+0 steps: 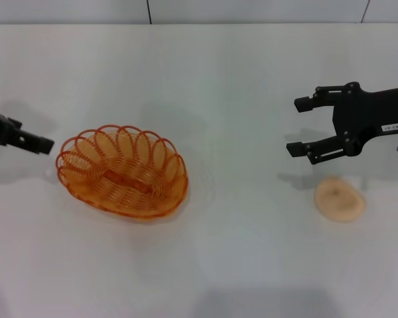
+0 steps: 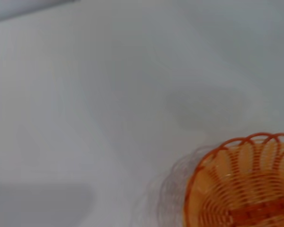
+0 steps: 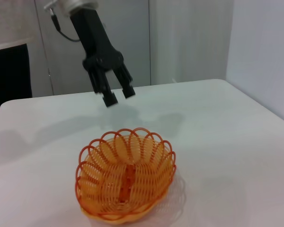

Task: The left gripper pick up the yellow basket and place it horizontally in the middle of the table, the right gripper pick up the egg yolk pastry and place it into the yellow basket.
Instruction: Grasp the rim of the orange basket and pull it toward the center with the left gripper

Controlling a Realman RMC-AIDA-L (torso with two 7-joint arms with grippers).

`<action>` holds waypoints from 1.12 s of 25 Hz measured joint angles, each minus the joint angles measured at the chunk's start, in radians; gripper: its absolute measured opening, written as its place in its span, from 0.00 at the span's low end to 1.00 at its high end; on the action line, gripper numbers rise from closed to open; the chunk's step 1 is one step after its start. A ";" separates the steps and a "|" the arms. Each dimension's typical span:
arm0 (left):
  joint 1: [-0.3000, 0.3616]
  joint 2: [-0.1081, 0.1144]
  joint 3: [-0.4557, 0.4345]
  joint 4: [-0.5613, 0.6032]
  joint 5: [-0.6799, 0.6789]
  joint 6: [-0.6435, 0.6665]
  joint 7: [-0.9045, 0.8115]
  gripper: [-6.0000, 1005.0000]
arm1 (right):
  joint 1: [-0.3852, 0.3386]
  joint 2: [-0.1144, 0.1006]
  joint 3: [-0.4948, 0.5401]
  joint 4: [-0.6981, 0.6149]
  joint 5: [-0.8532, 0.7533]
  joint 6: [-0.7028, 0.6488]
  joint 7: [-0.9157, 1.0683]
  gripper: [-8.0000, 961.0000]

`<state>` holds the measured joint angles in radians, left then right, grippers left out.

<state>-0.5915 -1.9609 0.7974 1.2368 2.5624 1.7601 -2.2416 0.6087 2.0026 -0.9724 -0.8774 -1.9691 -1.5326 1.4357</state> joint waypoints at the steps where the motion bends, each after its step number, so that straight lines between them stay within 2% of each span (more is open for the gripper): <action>1: -0.003 -0.005 0.015 -0.009 0.014 -0.017 -0.006 0.85 | 0.000 0.001 -0.001 0.000 0.000 0.000 0.000 0.91; 5: -0.019 -0.018 0.036 -0.071 0.036 -0.085 -0.008 0.85 | 0.000 0.005 -0.010 0.000 0.000 0.002 -0.001 0.91; 12: -0.050 -0.021 0.046 -0.210 0.038 -0.178 0.009 0.84 | -0.006 0.007 -0.012 0.003 0.000 0.004 -0.003 0.91; 28: -0.064 -0.049 0.084 -0.285 0.039 -0.287 0.032 0.84 | -0.003 0.007 -0.014 0.007 0.000 0.010 -0.006 0.91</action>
<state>-0.6550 -2.0097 0.8816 0.9515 2.6017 1.4734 -2.2099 0.6056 2.0098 -0.9861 -0.8706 -1.9694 -1.5222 1.4294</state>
